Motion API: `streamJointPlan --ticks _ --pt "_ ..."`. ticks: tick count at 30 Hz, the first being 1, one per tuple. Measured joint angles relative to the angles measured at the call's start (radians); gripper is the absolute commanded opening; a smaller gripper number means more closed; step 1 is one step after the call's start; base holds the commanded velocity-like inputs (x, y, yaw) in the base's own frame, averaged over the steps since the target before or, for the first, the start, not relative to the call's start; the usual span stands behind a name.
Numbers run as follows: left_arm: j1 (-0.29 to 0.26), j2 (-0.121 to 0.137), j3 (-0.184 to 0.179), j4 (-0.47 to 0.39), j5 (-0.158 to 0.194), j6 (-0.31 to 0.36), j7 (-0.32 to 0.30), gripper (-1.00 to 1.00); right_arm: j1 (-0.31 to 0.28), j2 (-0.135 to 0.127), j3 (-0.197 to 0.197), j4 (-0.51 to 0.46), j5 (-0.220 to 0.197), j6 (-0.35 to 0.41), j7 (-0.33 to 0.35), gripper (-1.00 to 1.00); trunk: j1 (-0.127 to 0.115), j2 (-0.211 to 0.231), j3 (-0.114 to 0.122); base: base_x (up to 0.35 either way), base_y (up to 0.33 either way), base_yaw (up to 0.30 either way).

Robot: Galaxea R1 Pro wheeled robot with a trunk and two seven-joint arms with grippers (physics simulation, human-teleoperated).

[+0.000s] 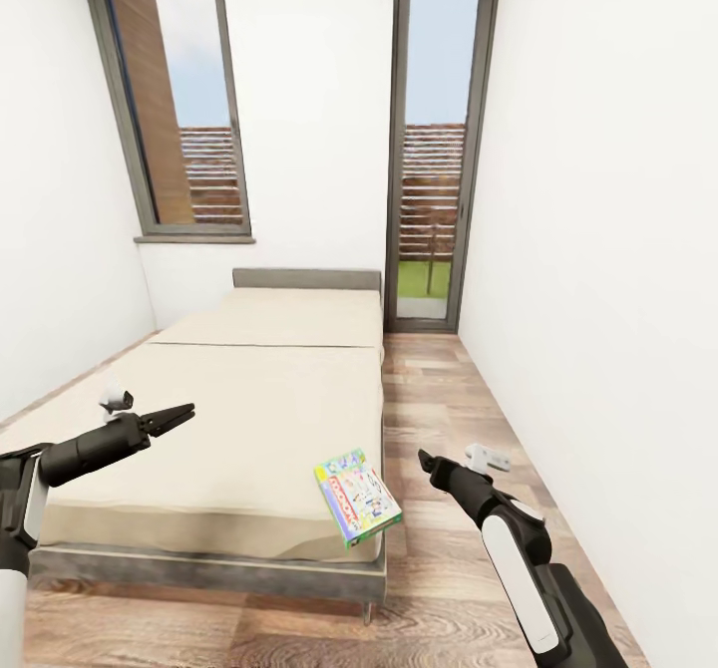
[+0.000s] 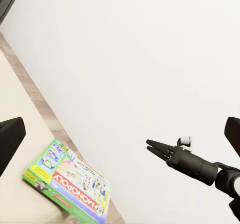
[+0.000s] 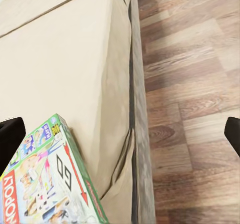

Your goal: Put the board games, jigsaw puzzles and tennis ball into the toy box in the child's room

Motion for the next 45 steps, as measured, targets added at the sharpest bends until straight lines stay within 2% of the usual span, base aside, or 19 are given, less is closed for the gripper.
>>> streamJointPlan --ticks 16,24,29,32,39,42,45 --pt "0.0 0.0 0.0 0.0 0.0 0.0 -0.001 1.0 0.0 -0.001 -0.002 0.0 0.0 0.0 0.0 1.0 0.061 -0.112 -0.076 0.0 0.0 0.0" --pt "0.0 0.0 0.0 -0.001 0.0 0.0 -0.007 1.0 0.0 -0.001 -0.002 0.0 0.0 0.0 0.0 1.0 0.061 -0.112 -0.09 0.0 0.0 0.0" --pt "0.0 0.0 0.0 -0.001 0.0 0.0 -0.012 1.0 0.0 -0.001 -0.002 0.0 0.0 0.0 0.0 1.0 0.081 -0.147 -0.113 0.0 0.0 0.0" --pt "0.0 0.001 0.0 -0.001 0.0 0.001 -0.013 1.0 0.0 -0.001 -0.002 0.0 0.0 0.0 0.0 1.0 0.082 -0.148 -0.13 0.0 0.0 0.0" --pt "0.0 0.003 -0.001 -0.002 0.003 0.003 -0.023 1.0 0.0 -0.001 -0.002 0.0 0.0 0.001 0.0 1.0 0.082 -0.148 -0.141 0.0 0.0 0.0" --pt "0.0 0.004 -0.001 -0.002 0.004 0.004 -0.057 1.0 0.0 -0.002 -0.006 0.0 -0.001 0.002 0.001 1.0 0.082 -0.148 -0.146 0.0 0.0 0.0" --pt "0.0 0.005 -0.001 -0.004 0.004 0.004 -0.063 1.0 0.0 -0.002 -0.018 0.0 -0.009 0.002 0.016 1.0 0.082 -0.148 -0.151 0.0 0.0 0.0"
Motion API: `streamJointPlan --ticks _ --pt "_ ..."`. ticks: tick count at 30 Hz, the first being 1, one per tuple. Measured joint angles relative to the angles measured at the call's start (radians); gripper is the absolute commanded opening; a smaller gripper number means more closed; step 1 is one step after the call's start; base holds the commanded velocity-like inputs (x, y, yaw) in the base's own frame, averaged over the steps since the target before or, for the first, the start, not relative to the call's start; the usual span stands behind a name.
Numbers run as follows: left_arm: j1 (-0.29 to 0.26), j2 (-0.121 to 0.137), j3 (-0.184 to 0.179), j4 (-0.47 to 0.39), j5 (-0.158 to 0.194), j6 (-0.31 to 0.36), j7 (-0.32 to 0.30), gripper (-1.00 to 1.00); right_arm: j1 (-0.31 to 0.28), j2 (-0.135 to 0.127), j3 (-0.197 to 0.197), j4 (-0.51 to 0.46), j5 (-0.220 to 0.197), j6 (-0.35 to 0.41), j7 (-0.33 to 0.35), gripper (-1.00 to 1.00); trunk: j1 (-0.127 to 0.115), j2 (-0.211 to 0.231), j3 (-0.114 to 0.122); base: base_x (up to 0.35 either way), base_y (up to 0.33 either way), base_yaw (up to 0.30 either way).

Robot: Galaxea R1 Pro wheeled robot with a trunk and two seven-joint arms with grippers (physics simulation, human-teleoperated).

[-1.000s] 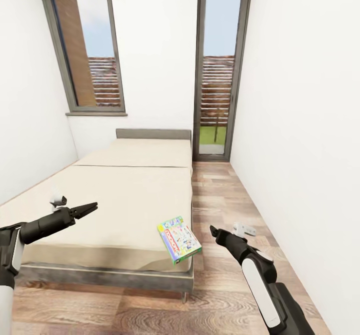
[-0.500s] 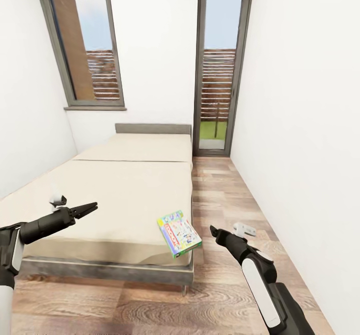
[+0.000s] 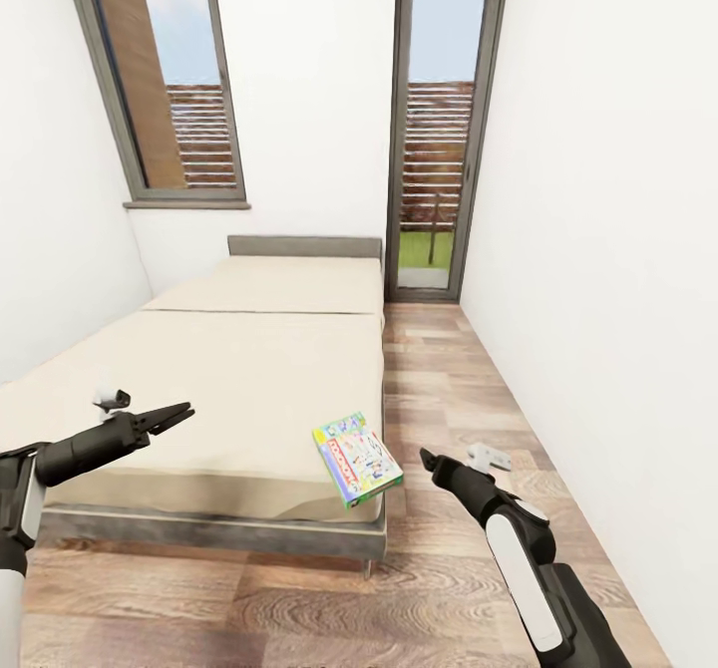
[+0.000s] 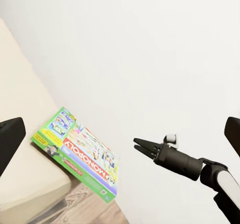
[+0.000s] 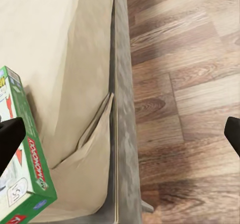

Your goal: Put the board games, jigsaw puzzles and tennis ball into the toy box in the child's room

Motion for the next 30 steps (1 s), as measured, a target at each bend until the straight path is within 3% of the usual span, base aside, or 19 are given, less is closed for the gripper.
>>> streamJointPlan --ticks 6,12,19,30 --pt "0.0 0.002 -0.002 -0.009 0.001 0.0 0.0 1.0 0.0 -0.009 -0.03 -0.001 -0.068 0.002 0.083 1.0 0.0 0.0 -0.01 0.0 0.0 0.0" --pt "0.0 0.002 -0.002 -0.012 0.0 0.0 0.0 1.0 0.0 -0.013 -0.041 -0.001 -0.105 0.006 0.135 1.0 0.0 0.0 -0.015 0.0 0.0 0.0" --pt "0.0 0.002 -0.003 -0.013 0.0 0.0 0.0 1.0 0.0 -0.013 -0.05 -0.001 -0.119 0.008 0.145 1.0 0.0 0.0 -0.016 -0.034 0.018 0.0" --pt "0.0 0.002 -0.003 -0.014 0.0 0.0 0.0 1.0 0.0 -0.017 -0.056 -0.001 -0.194 0.009 0.148 1.0 0.0 0.0 -0.016 -0.067 0.018 0.0"
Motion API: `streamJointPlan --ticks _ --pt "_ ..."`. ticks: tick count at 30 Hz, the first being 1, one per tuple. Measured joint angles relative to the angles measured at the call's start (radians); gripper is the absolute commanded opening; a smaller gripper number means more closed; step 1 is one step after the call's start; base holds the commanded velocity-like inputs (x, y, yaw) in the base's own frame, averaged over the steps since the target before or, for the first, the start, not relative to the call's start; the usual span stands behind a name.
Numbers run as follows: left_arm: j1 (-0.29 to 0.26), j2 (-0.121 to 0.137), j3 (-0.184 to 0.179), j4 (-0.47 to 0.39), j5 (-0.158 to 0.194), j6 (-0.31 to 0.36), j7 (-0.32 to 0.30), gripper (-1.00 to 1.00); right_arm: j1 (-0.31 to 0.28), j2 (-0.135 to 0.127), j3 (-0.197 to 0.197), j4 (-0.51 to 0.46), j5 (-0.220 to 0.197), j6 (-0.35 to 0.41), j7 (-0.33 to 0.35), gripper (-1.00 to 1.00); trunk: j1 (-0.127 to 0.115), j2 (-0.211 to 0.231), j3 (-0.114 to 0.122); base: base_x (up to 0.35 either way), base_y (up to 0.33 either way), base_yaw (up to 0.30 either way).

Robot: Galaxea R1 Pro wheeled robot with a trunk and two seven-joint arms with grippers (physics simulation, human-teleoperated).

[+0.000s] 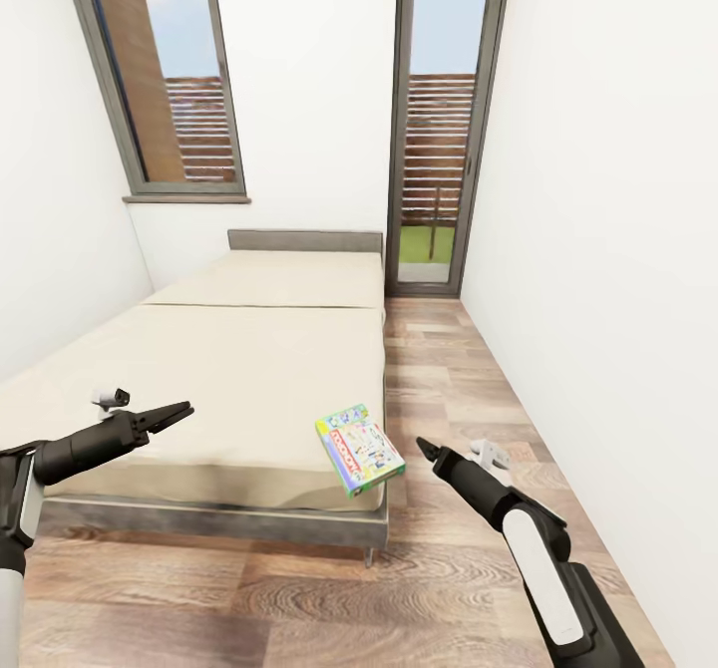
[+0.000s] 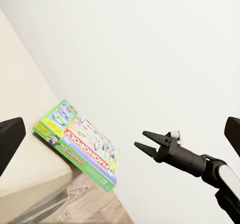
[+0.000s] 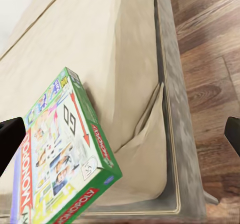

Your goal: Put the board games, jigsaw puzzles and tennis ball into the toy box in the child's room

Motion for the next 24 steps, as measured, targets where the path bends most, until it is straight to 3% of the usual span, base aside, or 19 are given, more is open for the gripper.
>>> streamJointPlan --ticks 16,20,24 --pt "0.0 -0.001 0.0 0.0 0.0 -0.001 0.0 1.0 0.0 0.015 0.0 0.002 -0.014 -0.007 -0.002 1.0 0.0 0.0 0.0 -0.085 0.033 0.0" --pt "0.0 0.0 0.0 0.0 0.0 -0.001 0.0 1.0 0.0 0.017 0.0 0.002 -0.03 -0.007 -0.003 1.0 0.0 0.0 0.0 -0.058 0.034 0.0" --pt "0.0 -0.001 0.0 0.0 0.0 -0.001 0.0 1.0 0.0 0.017 0.001 0.002 -0.073 -0.009 -0.003 1.0 0.0 0.0 0.0 -0.042 0.016 0.0"
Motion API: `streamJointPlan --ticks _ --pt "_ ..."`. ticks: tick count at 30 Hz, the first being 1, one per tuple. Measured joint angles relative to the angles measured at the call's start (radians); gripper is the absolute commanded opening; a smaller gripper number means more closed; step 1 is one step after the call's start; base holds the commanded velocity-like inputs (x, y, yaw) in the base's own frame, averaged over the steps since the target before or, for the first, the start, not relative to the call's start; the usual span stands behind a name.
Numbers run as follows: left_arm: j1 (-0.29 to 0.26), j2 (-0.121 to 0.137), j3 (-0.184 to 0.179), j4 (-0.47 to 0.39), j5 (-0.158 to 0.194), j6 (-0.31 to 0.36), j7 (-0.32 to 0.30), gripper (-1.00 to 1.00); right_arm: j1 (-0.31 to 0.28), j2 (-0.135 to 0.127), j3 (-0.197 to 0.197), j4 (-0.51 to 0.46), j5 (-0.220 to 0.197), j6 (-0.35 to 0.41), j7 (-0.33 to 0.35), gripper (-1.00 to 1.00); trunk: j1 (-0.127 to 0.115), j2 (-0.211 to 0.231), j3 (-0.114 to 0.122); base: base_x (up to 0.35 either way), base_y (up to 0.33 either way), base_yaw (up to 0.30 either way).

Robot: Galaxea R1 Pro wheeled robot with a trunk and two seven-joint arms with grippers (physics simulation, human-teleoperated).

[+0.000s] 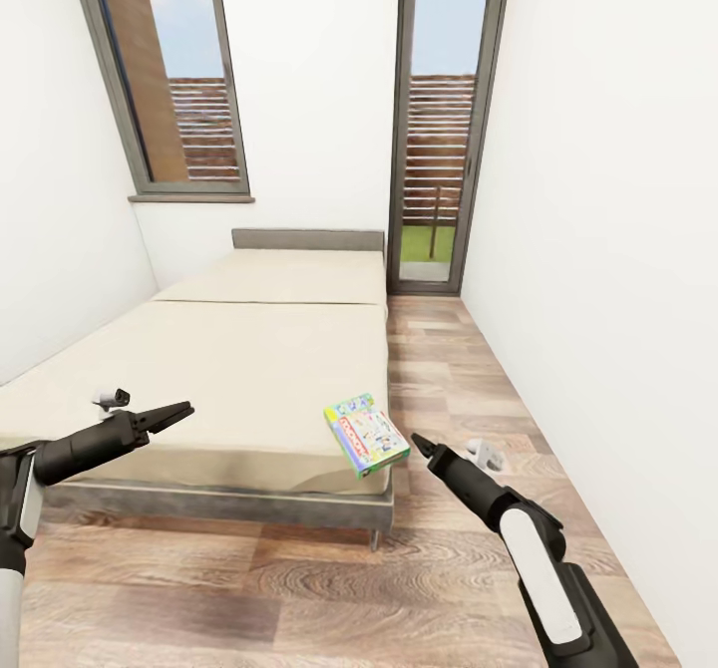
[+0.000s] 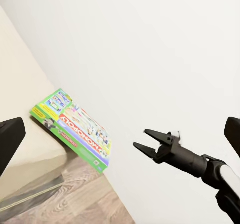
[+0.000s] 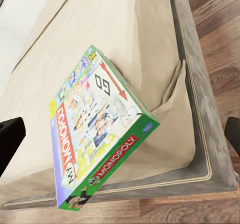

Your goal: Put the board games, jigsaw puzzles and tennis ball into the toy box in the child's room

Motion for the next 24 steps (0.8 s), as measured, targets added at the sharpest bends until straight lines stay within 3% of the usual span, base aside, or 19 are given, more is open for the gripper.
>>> streamJointPlan --ticks 4,19,24 --pt "0.0 0.0 0.0 0.0 0.0 0.0 0.0 1.0 0.0 -0.001 0.001 0.001 -0.063 -0.002 0.0 1.0 0.0 0.0 0.0 -0.13 0.066 0.0" --pt "0.0 -0.002 0.0 0.0 0.0 -0.001 0.0 1.0 0.0 0.001 0.005 0.001 -0.117 0.003 -0.003 1.0 0.0 0.0 0.0 -0.038 0.019 0.0" --pt "0.0 -0.002 -0.001 0.0 0.0 -0.001 0.0 1.0 0.0 0.001 0.005 0.012 -0.183 0.004 -0.005 1.0 0.0 0.0 0.0 -0.001 0.0 0.0"
